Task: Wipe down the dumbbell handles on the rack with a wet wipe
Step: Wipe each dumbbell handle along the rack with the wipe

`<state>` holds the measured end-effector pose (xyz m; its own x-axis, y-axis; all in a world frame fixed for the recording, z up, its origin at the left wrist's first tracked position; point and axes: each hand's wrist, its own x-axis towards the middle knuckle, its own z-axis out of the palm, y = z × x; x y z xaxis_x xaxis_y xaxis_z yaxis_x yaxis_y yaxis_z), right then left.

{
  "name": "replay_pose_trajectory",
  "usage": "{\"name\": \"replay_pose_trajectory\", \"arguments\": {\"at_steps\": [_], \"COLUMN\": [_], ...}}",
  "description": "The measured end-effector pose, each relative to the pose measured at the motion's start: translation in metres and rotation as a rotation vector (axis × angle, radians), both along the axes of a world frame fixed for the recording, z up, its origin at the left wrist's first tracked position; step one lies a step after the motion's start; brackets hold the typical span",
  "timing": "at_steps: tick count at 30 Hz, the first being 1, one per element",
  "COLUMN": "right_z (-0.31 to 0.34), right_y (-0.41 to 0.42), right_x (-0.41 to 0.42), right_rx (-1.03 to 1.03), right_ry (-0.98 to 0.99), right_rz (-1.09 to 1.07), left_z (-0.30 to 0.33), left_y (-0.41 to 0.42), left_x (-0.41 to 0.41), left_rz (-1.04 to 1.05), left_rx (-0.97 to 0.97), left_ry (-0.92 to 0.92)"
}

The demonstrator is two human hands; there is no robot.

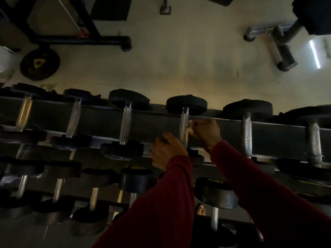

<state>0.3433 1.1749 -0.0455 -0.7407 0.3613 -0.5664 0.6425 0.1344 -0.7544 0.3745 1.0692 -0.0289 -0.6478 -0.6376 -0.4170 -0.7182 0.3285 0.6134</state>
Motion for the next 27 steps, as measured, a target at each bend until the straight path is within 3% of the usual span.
{"name": "replay_pose_trajectory", "arguments": {"at_steps": [4,9,12,15,18,23,27], "right_z": [0.002,0.002,0.001,-0.003,0.003,0.010,0.008], "right_y": [-0.007,-0.009,-0.005,-0.001,0.001,0.016,0.017], "right_x": [0.009,0.048,0.038,0.005,-0.003,0.014,-0.018], "right_rx": [0.247,0.399,0.655,0.745,0.840,0.788,1.039], "right_ry": [0.119,0.195,0.354,0.514,0.439,0.595,0.603], "right_rz": [0.033,0.375,0.528,0.633,0.897,1.297,1.329], "left_z": [-0.002,-0.002,-0.004,-0.005,-0.006,-0.004,-0.002], "left_y": [0.000,0.001,0.001,0.001,0.001,0.002,0.002], "left_x": [0.000,0.001,0.003,0.002,0.002,0.003,0.004], "left_rz": [-0.012,0.001,0.007,0.037,0.057,0.080,0.086], "left_rx": [0.000,-0.001,0.002,0.009,0.008,0.001,0.015], "left_ry": [0.003,0.025,0.044,0.051,0.072,0.126,0.140]}}
